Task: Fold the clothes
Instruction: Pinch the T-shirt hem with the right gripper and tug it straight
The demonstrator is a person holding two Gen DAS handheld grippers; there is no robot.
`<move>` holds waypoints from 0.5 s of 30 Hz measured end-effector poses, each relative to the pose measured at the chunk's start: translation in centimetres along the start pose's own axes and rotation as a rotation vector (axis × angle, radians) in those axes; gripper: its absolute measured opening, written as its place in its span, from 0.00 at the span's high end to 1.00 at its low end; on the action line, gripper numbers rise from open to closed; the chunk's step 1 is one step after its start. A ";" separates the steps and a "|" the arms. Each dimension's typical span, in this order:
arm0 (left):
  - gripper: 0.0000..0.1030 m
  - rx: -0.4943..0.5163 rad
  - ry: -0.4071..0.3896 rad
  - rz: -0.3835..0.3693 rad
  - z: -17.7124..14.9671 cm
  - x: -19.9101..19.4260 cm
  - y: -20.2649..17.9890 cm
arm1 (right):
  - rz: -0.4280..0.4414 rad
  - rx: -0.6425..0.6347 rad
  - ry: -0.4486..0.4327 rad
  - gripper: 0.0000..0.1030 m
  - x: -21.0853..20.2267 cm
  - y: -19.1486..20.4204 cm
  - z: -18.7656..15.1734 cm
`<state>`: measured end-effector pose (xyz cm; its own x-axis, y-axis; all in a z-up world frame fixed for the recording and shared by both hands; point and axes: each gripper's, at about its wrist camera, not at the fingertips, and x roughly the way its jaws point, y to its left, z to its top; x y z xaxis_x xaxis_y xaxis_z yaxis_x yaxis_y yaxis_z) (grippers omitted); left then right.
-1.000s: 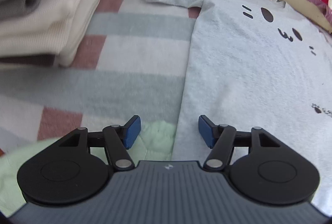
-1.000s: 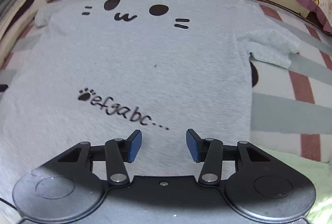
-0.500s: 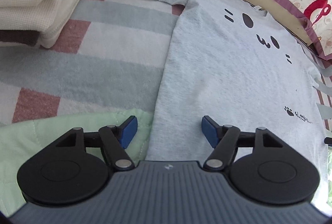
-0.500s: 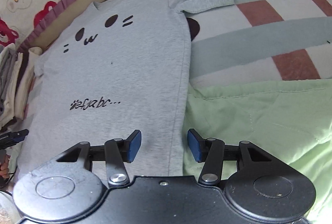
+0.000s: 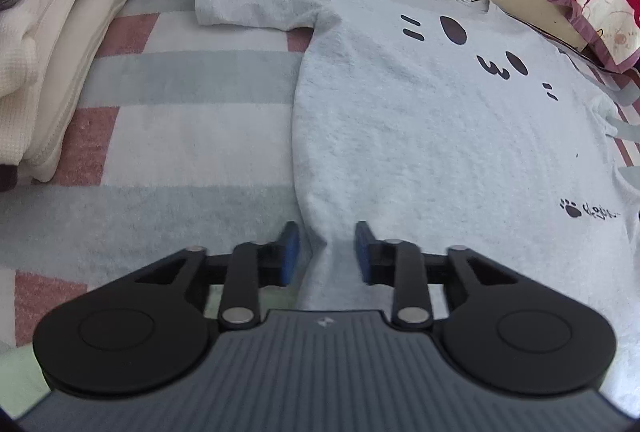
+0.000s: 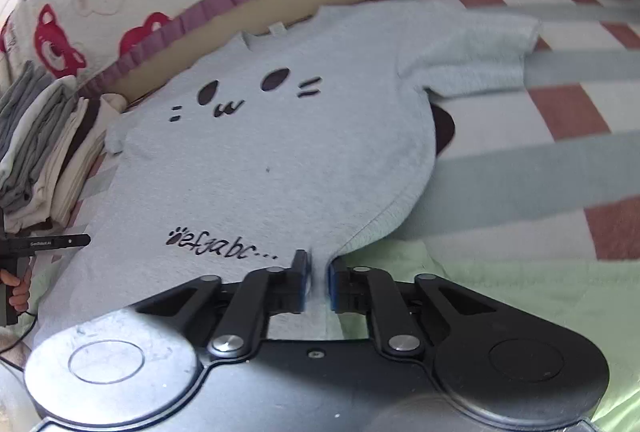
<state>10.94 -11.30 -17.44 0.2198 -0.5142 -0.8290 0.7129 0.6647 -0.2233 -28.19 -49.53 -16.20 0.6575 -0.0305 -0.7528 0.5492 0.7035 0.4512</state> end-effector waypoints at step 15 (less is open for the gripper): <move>0.33 -0.025 -0.110 -0.106 5.7 5.6 0.5 | 0.047 0.068 -0.008 0.92 5.5 -1.7 4.1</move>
<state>16.31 -16.96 -19.21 0.2168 -0.6379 -0.7390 0.7196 0.6160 -0.3206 -23.35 -53.84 -19.16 0.6873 -0.0043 -0.7264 0.5511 0.6545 0.5176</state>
